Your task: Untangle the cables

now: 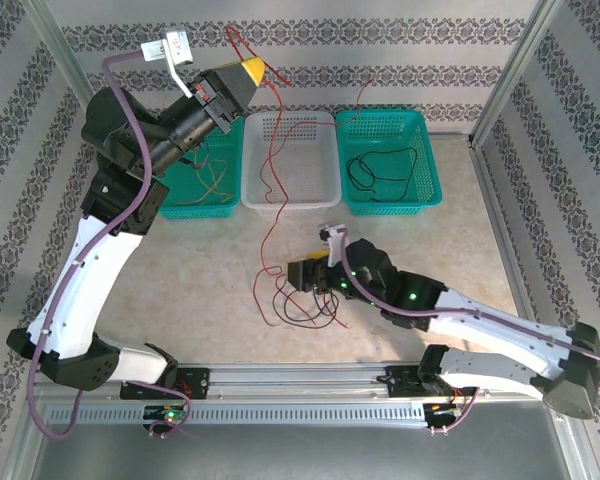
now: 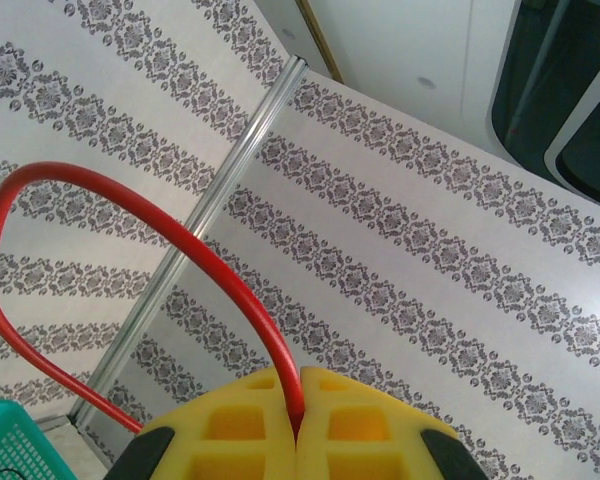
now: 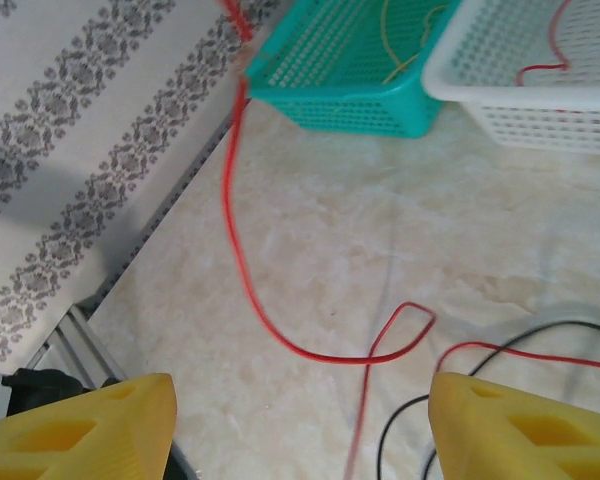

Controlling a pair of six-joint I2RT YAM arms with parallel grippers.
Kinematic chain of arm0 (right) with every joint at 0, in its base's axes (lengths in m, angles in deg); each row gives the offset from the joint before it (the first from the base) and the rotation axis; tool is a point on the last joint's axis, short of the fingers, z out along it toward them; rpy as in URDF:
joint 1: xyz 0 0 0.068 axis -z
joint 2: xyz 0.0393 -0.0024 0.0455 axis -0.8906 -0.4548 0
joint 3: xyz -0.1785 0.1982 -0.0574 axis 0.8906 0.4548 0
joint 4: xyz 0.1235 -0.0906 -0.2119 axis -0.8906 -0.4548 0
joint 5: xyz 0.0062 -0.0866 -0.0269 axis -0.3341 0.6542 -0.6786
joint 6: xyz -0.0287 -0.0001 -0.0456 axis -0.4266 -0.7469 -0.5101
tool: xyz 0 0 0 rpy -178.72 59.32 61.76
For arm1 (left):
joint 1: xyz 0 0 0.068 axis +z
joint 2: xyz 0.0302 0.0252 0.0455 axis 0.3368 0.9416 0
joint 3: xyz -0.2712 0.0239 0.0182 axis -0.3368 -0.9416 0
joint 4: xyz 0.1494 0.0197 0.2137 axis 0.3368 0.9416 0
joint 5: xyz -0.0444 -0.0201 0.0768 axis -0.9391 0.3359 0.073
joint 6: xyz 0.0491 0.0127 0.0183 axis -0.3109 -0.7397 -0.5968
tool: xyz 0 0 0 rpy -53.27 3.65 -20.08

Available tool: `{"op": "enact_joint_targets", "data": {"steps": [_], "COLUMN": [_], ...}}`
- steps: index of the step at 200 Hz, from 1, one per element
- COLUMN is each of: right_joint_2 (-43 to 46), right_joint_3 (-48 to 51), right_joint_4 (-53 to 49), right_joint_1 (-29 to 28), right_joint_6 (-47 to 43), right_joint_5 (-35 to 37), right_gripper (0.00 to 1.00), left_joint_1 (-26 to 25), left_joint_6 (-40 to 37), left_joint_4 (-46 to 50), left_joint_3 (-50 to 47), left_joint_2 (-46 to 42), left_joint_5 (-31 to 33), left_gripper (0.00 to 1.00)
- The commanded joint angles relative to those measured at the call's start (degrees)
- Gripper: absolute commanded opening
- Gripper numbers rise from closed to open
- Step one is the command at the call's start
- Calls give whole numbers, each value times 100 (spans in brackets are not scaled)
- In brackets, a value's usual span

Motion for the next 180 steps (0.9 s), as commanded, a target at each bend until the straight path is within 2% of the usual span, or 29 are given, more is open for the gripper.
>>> {"op": "enact_joint_targets", "data": {"steps": [1,33,58,79,142,149,180], "right_joint_2": [-504,-1379,-1809,-1981,-2254,-2260,-2317], "right_joint_3": [-364,-668,-902,-883,-217,-106,539], "right_joint_4": [496,905,861,854,1072,1072,1096], "right_joint_1": [-57,-116,-98,-94,66,84,282], "right_joint_6": [-218,-394,-373,-343,177,246,696], "right_joint_5": [-21,179,787,854,871,892,785], "right_gripper": [68,69,65,54,3,0,0], "left_joint_1": [54,54,55,53,53,52,50], "left_joint_6": [147,197,130,37,22,-17,-105], "left_joint_4": [-160,-141,-40,74,168,258,877], "left_joint_3": [166,199,243,312,584,672,1337], "left_joint_2": [-87,-95,-113,-107,63,106,445], "left_joint_5": [-147,-160,-134,-61,-2,28,227], "left_gripper": [0,0,0,0,0,0,0]}}
